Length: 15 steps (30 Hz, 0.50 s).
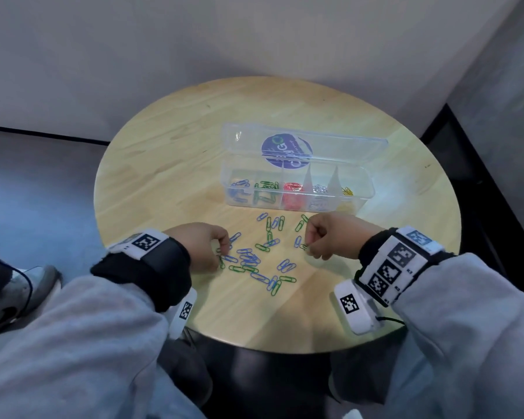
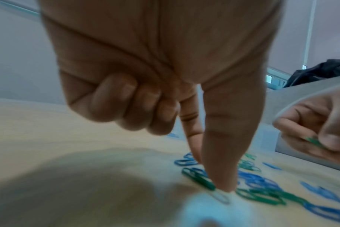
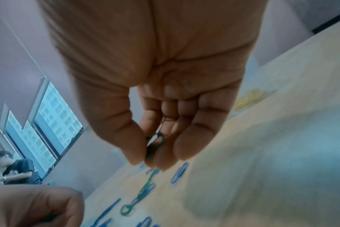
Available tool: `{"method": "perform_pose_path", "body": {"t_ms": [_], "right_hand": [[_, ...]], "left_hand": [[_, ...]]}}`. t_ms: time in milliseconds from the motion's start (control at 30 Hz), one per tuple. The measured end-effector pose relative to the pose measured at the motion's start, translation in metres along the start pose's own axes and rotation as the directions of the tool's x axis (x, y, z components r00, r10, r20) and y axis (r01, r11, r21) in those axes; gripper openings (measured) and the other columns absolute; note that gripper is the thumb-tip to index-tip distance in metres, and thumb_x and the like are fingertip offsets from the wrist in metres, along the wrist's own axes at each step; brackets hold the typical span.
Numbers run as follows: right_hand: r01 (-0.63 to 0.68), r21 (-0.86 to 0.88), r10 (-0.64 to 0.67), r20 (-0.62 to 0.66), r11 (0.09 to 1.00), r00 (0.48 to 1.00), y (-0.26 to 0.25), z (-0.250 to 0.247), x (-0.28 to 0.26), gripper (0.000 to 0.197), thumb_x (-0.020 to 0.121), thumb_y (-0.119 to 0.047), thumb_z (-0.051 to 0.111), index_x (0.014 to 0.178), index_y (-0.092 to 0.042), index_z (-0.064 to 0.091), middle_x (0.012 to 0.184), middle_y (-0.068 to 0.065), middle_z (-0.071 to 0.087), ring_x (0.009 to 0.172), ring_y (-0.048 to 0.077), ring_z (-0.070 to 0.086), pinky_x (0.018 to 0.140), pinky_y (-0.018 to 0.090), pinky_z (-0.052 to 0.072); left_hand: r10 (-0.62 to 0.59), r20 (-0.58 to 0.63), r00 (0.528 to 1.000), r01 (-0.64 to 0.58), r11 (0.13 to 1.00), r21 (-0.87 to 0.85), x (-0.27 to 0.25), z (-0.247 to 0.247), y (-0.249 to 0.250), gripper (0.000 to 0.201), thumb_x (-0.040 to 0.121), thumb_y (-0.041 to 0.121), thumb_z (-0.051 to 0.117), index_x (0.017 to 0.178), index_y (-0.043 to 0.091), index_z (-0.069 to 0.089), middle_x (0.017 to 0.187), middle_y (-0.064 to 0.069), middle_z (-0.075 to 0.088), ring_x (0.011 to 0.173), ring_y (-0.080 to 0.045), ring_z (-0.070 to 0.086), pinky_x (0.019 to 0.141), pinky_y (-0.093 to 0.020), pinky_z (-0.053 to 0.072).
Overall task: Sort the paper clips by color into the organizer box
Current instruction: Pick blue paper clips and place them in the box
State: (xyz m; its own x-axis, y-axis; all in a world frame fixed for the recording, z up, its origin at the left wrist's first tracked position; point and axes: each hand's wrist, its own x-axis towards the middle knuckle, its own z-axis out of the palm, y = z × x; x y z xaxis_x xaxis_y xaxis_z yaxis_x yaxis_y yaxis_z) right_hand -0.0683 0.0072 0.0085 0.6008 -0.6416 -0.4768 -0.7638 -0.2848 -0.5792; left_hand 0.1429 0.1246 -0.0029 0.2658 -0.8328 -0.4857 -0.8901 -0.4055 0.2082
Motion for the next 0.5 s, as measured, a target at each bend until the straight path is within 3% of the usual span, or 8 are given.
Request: {"method": "perform_pose_path", "body": {"t_ms": [100,200,300,400,500], "right_hand": [[0.018,0.219,-0.026,0.030,0.976,0.999,0.000,0.008,0.003,0.025,0.083,0.007,0.055,0.084,-0.017,0.060,0.062,-0.002,0.054,0.059,0.014,0.058,0.064,0.024,0.053],[-0.019,0.451,-0.031,0.103,0.892,0.994,-0.002,0.013,0.003,0.031,0.086,0.013,0.044,0.080,-0.011,0.062,0.062,0.000,0.049,0.050,0.009,0.059,0.053,0.018,0.052],[-0.082,0.617,-0.017,0.152,0.783,0.988,-0.004,0.016,0.003,0.033,0.086,0.016,0.033,0.071,-0.008,0.051,0.066,0.007,0.048,0.047,0.011,0.055,0.044,0.018,0.047],[-0.105,0.575,0.023,0.147,0.812,0.989,-0.005,0.018,0.003,0.033,0.085,0.015,0.031,0.069,-0.010,0.047,0.065,0.007,0.046,0.049,0.014,0.050,0.041,0.018,0.040],[-0.095,0.336,0.051,0.140,0.937,0.989,-0.007,0.022,0.001,0.024,0.085,0.004,0.045,0.069,-0.013,0.050,0.061,0.003,0.047,0.052,0.014,0.045,0.048,0.022,0.038]], "left_hand": [[0.027,0.045,0.999,-0.029,0.999,0.041,0.004,-0.001,0.002,0.019,0.076,0.016,0.061,0.087,0.032,0.060,0.061,0.010,0.043,0.061,-0.012,0.042,0.050,-0.021,0.029],[0.025,0.050,0.998,-0.028,0.998,0.061,0.007,0.001,0.000,0.014,0.075,0.017,0.062,0.075,0.029,0.056,0.064,0.009,0.046,0.065,-0.014,0.046,0.051,-0.021,0.031],[0.018,0.039,0.999,-0.020,0.998,0.066,0.009,0.004,-0.002,0.012,0.074,0.019,0.063,0.070,0.027,0.055,0.064,0.009,0.048,0.062,-0.012,0.047,0.051,-0.020,0.030],[0.022,0.075,0.997,-0.025,0.999,0.040,0.011,0.005,-0.002,0.009,0.074,0.022,0.065,0.072,0.026,0.057,0.062,0.010,0.051,0.058,-0.006,0.046,0.051,-0.018,0.031],[0.043,0.091,0.995,-0.042,0.999,-0.010,0.012,0.004,-0.002,0.004,0.074,0.023,0.064,0.076,0.024,0.060,0.063,0.010,0.054,0.063,-0.009,0.049,0.058,-0.020,0.036]]}}
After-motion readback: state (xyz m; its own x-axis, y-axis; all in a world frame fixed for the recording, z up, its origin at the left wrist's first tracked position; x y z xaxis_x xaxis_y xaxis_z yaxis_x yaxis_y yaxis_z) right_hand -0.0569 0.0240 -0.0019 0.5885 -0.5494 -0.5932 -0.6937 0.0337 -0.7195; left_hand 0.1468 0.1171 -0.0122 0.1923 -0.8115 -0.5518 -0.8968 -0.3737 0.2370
